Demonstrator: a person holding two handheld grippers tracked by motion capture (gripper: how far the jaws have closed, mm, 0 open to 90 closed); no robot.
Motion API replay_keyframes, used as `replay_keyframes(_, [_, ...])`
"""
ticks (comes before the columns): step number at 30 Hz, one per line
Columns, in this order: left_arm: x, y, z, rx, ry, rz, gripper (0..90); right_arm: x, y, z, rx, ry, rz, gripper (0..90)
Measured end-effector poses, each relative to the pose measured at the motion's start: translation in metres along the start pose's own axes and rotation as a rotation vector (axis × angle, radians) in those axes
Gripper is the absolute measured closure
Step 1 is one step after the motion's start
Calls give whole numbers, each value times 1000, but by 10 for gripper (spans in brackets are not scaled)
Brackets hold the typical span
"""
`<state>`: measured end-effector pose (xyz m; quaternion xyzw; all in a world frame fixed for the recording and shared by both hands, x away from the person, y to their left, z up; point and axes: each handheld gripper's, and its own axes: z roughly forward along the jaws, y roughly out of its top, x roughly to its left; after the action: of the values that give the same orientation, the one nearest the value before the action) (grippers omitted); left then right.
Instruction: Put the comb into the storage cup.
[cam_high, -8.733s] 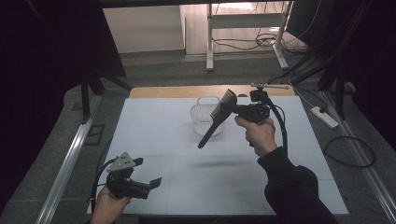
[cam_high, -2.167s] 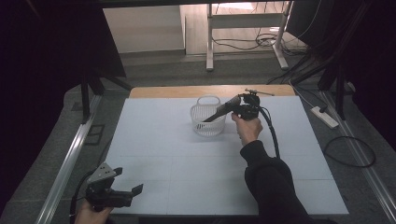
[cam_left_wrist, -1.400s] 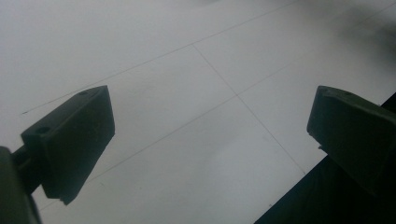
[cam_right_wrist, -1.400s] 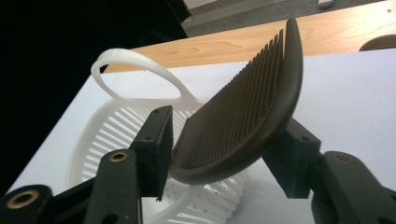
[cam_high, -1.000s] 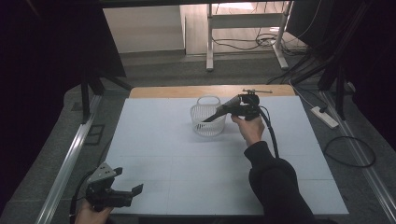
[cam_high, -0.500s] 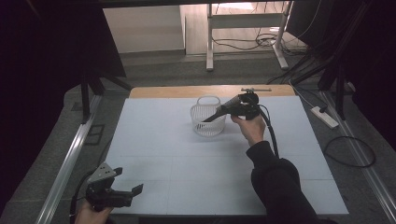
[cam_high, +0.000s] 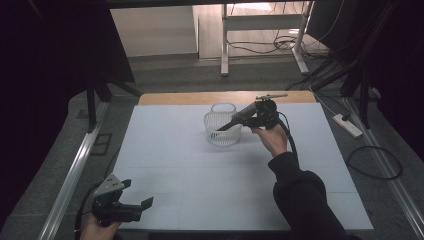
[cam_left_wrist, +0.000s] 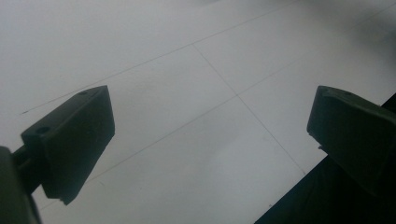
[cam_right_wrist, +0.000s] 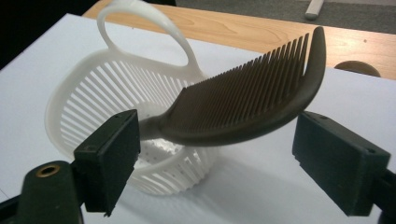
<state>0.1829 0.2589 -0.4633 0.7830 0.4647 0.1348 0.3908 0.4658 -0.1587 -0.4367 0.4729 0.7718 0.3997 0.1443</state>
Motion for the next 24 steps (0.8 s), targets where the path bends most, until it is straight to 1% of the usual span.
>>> replay_keyframes(6, [0, 0, 0, 0, 0, -1, 18, 0, 0, -3, 12, 35, -5, 97])
replay_keyframes(10, [0, 0, 0, -1, -1, -2, 18, 2, -2, -3, 21, 43, -22, 77])
replay_keyframes(17, [1, 0, 0, -6, -5, -3, 17, 3, -3, -8, 22, 30, -54, 71])
replay_keyframes(21, [1, 0, 0, -5, -4, -4, 17, 4, -5, -13, 19, 40, -66, 68])
replay_keyframes(24, [1, 0, 0, -5, -4, -4, 16, 4, -7, -15, 31, 48, -74, 57])
